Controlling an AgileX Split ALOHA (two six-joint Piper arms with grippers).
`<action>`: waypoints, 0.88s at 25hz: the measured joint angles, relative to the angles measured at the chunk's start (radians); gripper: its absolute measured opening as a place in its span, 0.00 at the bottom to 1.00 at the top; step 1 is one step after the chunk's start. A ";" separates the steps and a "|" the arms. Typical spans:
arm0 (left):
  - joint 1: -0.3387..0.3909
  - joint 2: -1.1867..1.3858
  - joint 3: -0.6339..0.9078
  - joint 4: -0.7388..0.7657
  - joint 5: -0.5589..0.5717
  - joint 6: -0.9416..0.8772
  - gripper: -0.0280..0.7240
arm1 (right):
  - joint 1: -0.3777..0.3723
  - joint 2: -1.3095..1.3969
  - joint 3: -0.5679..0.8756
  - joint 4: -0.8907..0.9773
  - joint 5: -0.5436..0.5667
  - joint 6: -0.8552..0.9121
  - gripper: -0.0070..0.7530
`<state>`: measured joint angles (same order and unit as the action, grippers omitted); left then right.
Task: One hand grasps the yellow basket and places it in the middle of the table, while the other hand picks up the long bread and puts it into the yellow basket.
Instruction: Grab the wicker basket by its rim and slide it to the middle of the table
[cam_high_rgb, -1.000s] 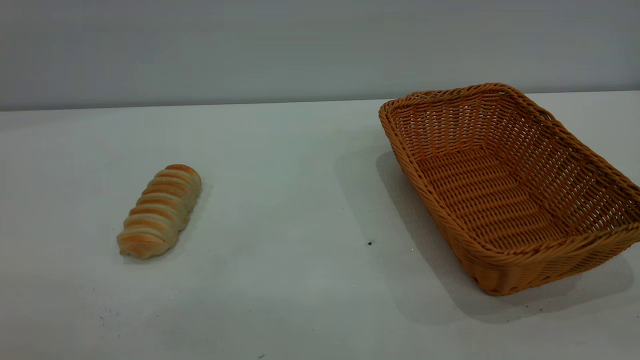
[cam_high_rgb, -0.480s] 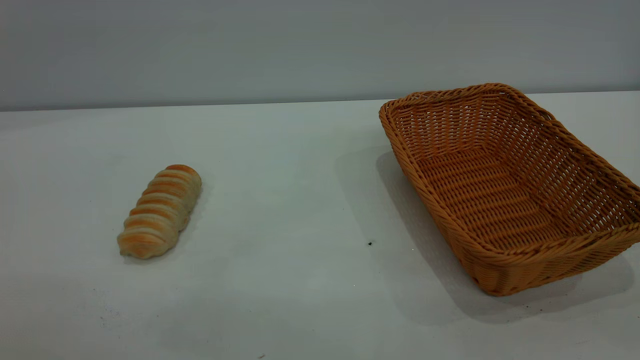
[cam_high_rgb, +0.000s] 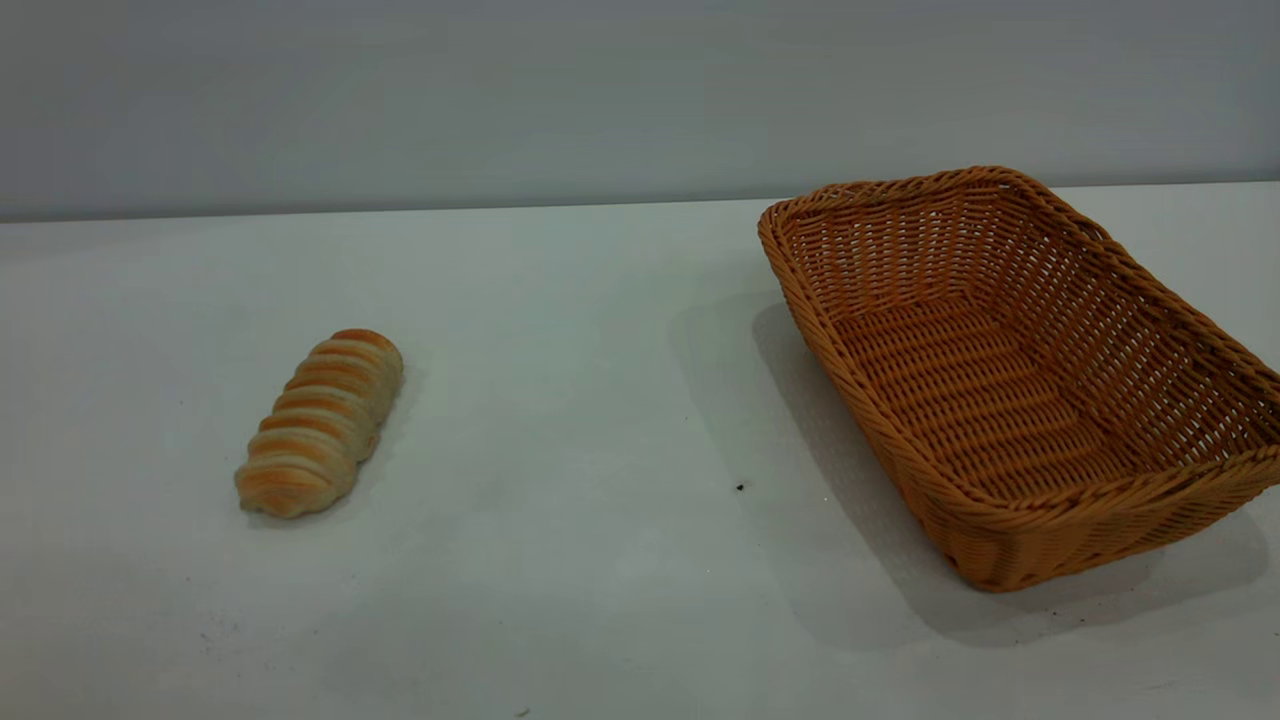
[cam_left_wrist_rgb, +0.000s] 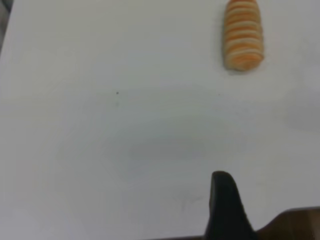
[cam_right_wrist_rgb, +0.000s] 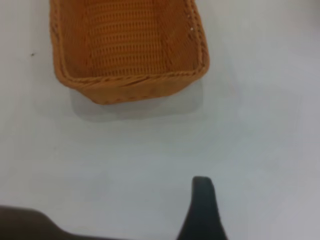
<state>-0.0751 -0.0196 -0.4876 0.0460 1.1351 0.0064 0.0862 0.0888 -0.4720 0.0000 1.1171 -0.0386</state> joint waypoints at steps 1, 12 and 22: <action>-0.011 0.000 0.000 0.000 0.000 0.000 0.73 | 0.012 0.000 0.000 0.000 0.000 0.000 0.78; -0.059 0.108 0.000 0.051 -0.001 -0.037 0.73 | 0.075 0.052 -0.011 0.068 -0.043 0.091 0.78; -0.059 0.549 -0.011 0.133 -0.383 -0.269 0.73 | 0.075 0.552 -0.014 0.074 -0.347 0.269 0.78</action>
<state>-0.1344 0.5295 -0.4991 0.1792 0.7520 -0.2629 0.1610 0.6410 -0.4855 0.0741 0.7704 0.2302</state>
